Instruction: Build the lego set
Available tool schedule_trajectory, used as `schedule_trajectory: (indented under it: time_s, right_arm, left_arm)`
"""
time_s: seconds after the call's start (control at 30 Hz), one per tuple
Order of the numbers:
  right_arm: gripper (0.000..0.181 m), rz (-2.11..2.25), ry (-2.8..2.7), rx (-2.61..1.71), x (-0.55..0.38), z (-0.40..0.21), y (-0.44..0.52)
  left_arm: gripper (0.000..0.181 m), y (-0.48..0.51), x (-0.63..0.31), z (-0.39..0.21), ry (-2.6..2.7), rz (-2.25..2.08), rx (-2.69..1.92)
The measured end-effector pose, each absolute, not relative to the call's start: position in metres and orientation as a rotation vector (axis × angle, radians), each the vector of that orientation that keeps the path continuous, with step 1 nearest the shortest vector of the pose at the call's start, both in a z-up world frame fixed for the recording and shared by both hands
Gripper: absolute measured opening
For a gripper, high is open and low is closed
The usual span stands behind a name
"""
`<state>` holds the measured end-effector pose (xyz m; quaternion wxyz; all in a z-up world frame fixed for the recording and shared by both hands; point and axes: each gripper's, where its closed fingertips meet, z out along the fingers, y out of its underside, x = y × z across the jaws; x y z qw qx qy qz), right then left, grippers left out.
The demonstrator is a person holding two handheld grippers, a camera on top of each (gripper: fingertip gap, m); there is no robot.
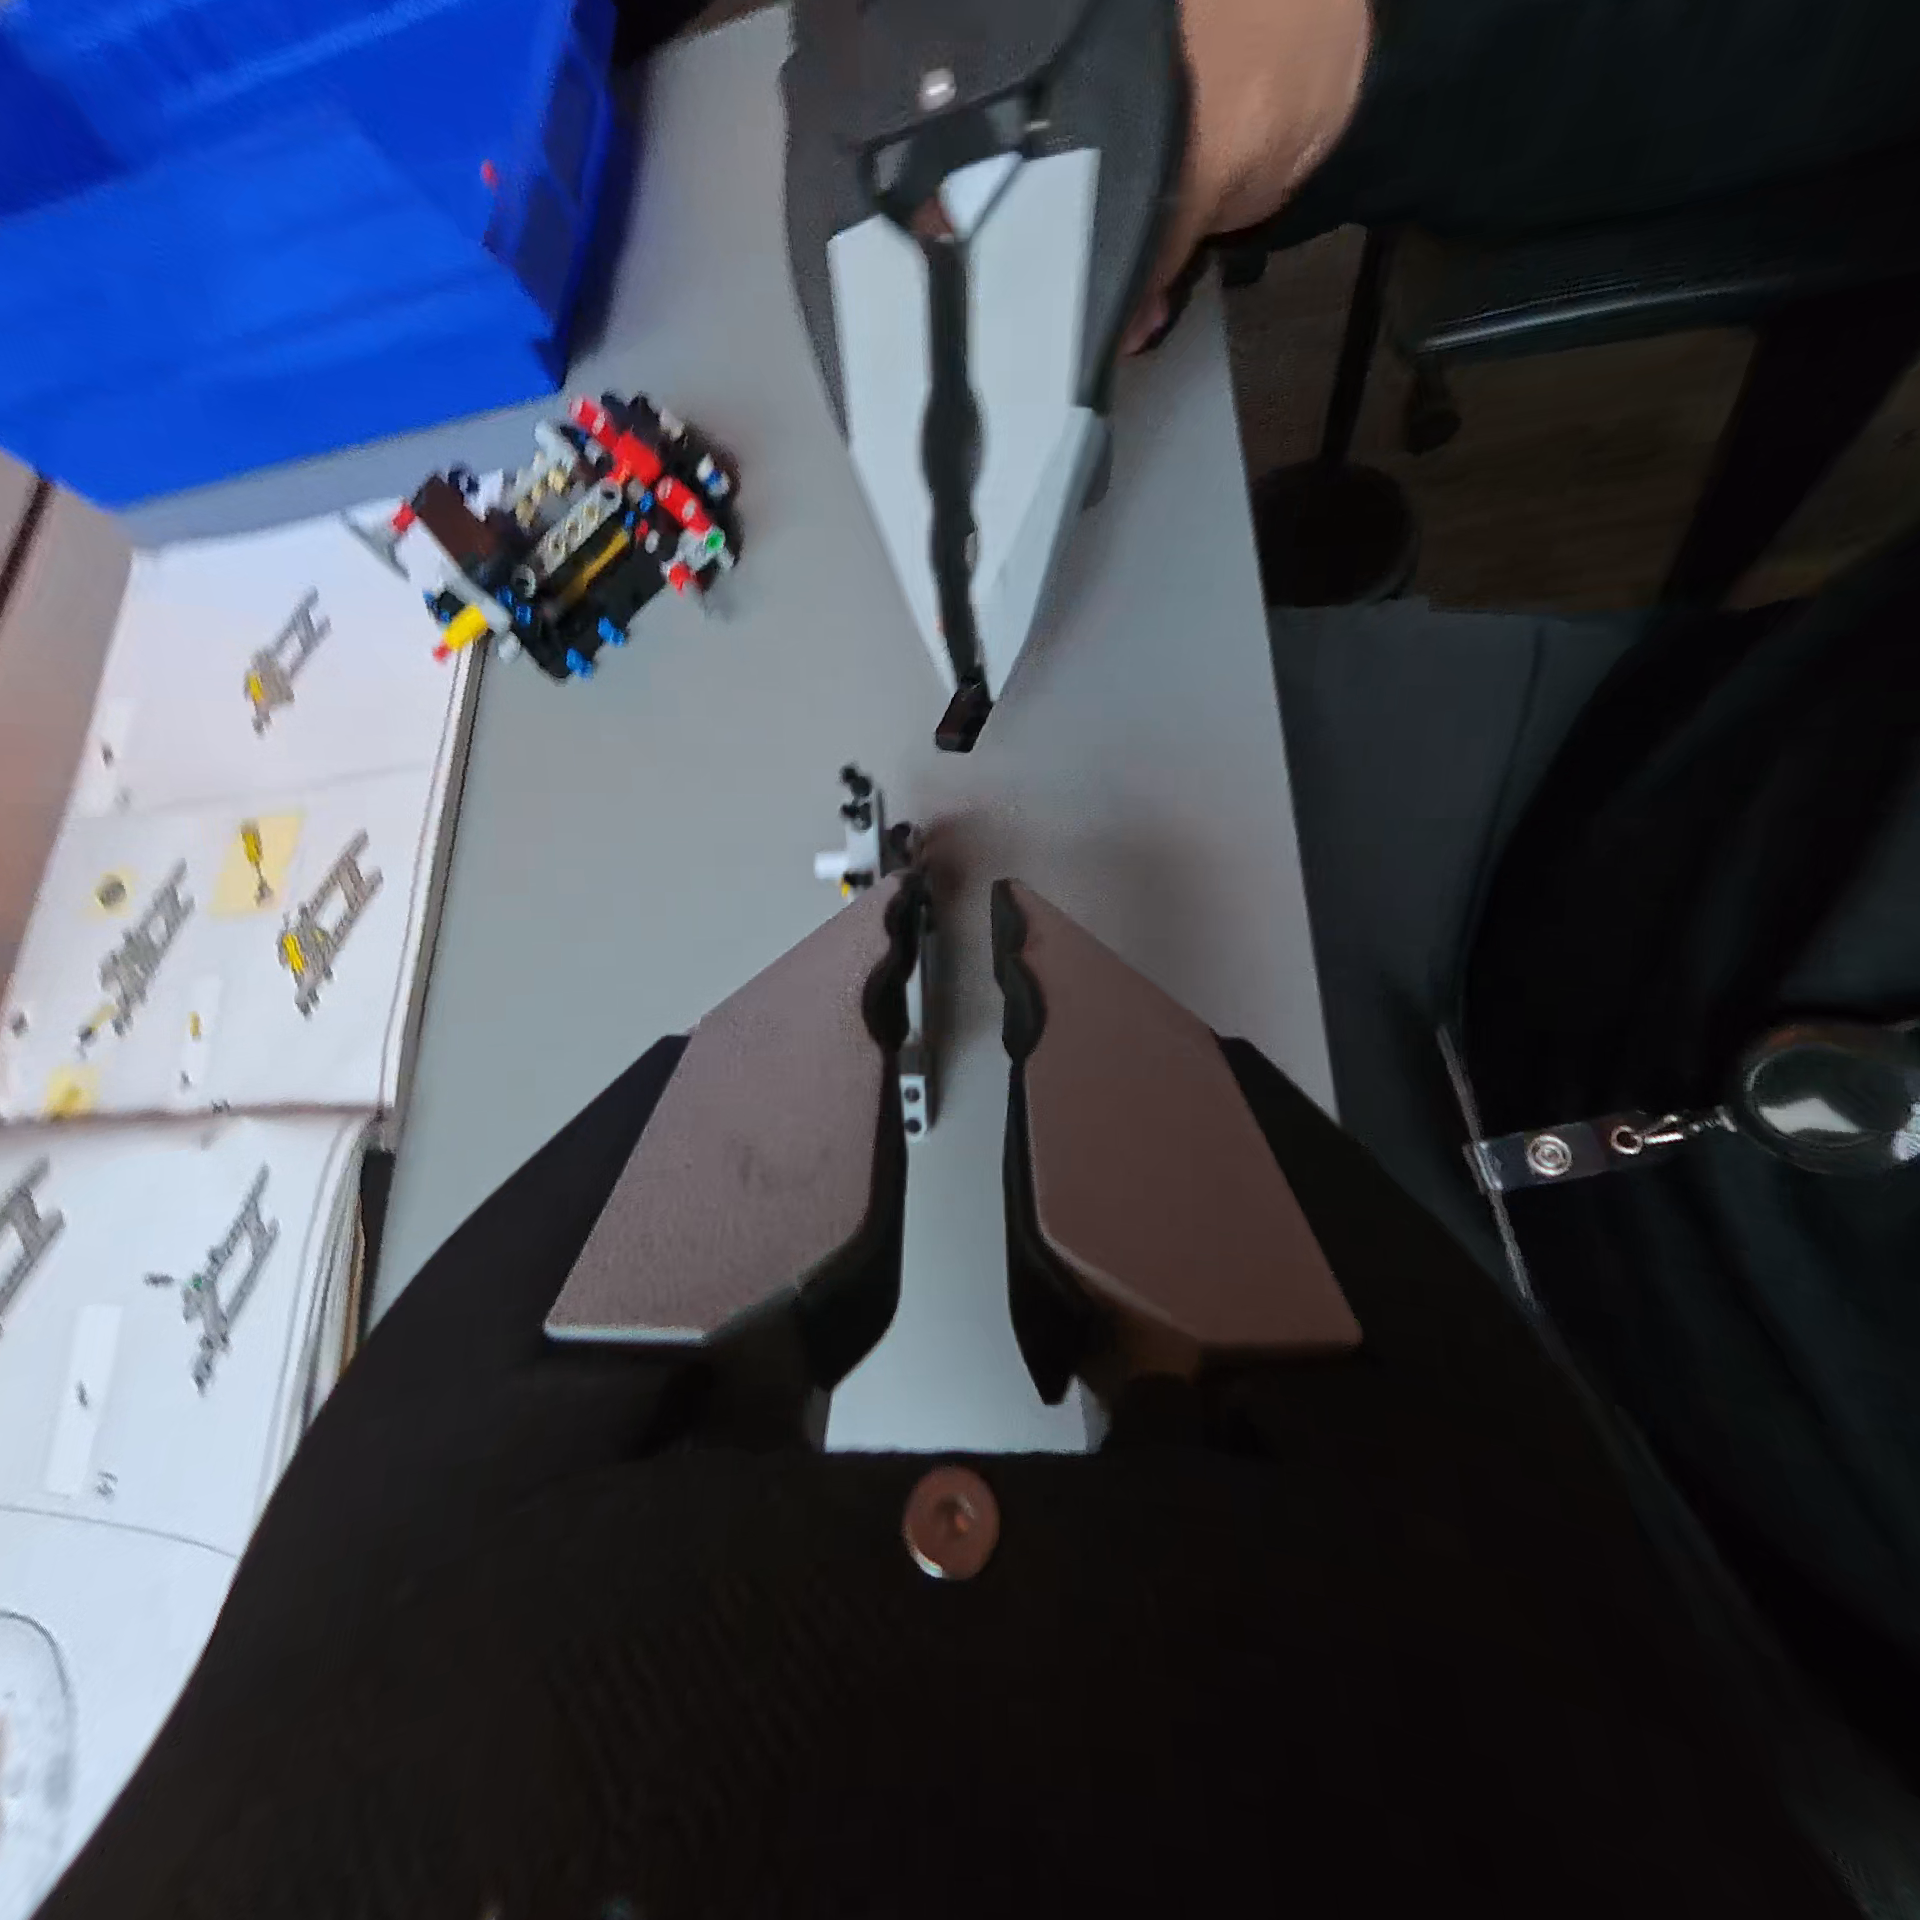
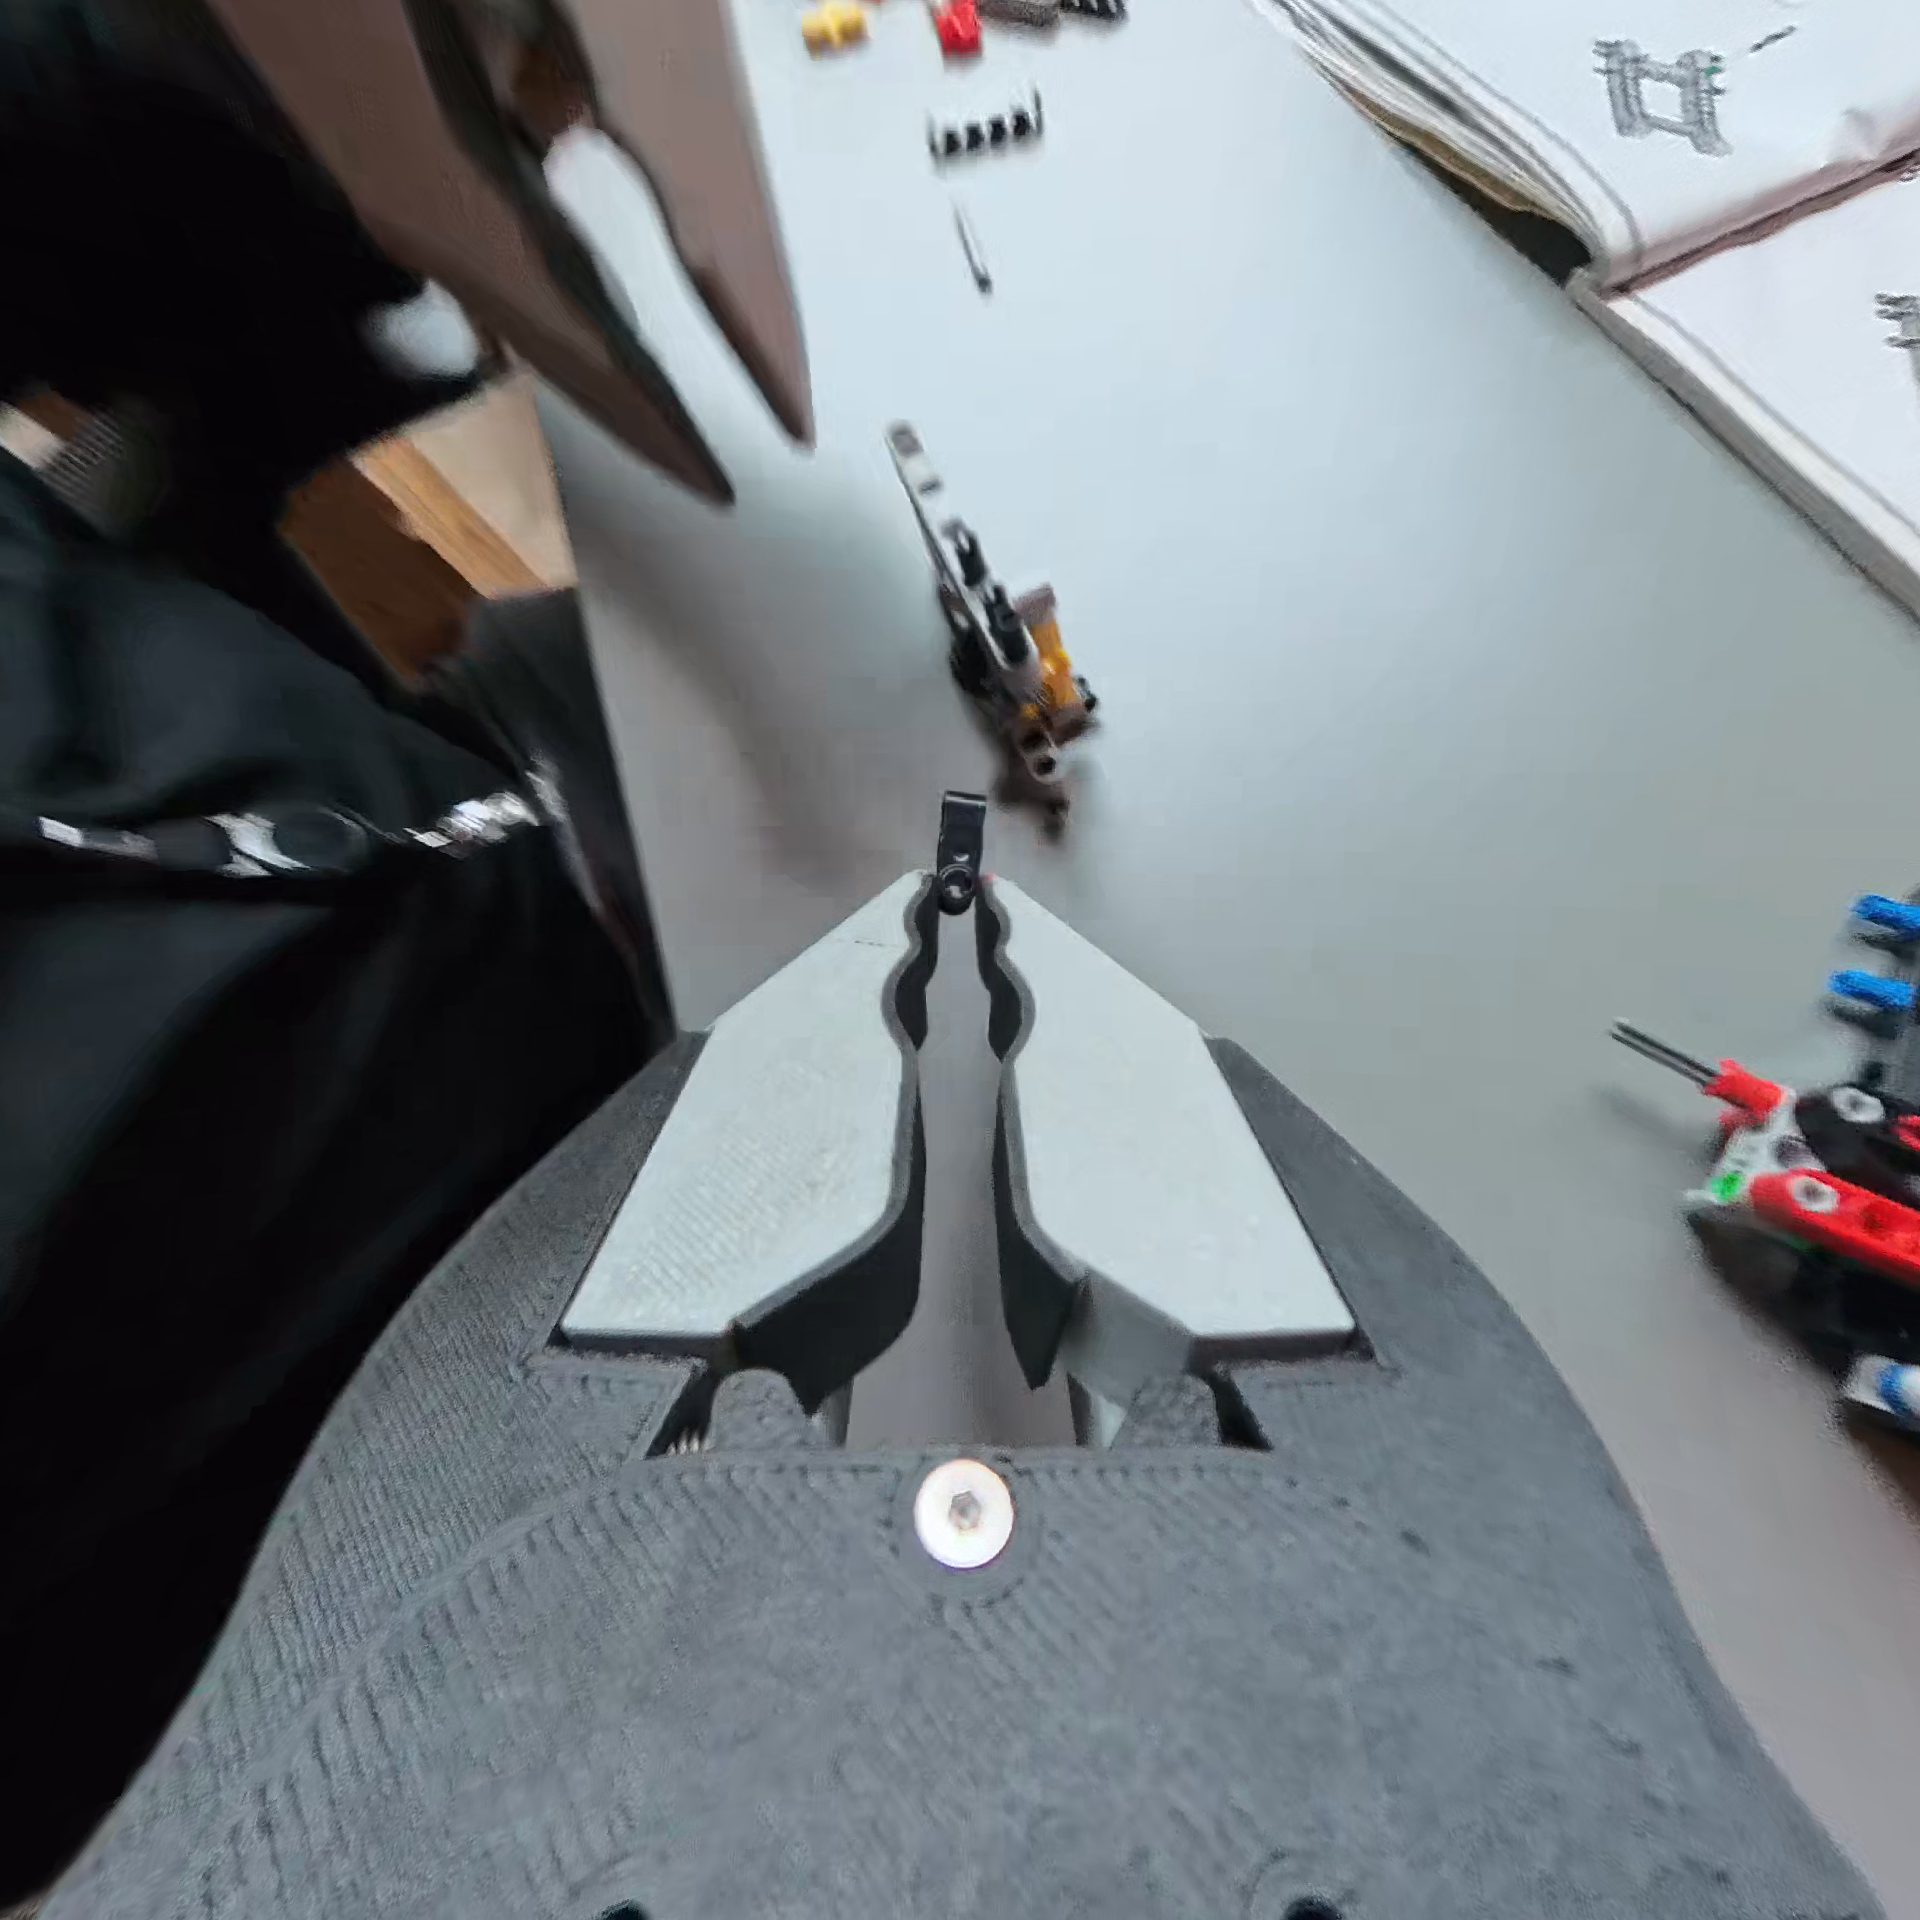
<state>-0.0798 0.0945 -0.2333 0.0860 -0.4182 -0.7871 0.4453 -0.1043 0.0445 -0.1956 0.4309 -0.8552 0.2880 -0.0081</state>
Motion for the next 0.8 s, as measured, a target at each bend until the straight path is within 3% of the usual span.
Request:
schedule_trajectory:
  time_s: [0.23,0.63,0.8]
  right_arm:
    - [0.003,1.694,-2.403,-1.435,-0.068,-0.202,0.066]
    - [0.003,1.826,-2.427,-1.558,-0.060,-0.204,0.054]
    - [0.011,1.896,-2.296,-1.300,-0.065,-0.181,0.058]
  left_arm:
    - [0.024,0.061,-0.078,-0.201,0.885,0.253,-2.052]
    - [0.006,0.063,-0.061,-0.209,0.944,0.304,-1.966]
    - [0.005,0.065,-0.062,-0.196,0.759,0.135,-1.925]
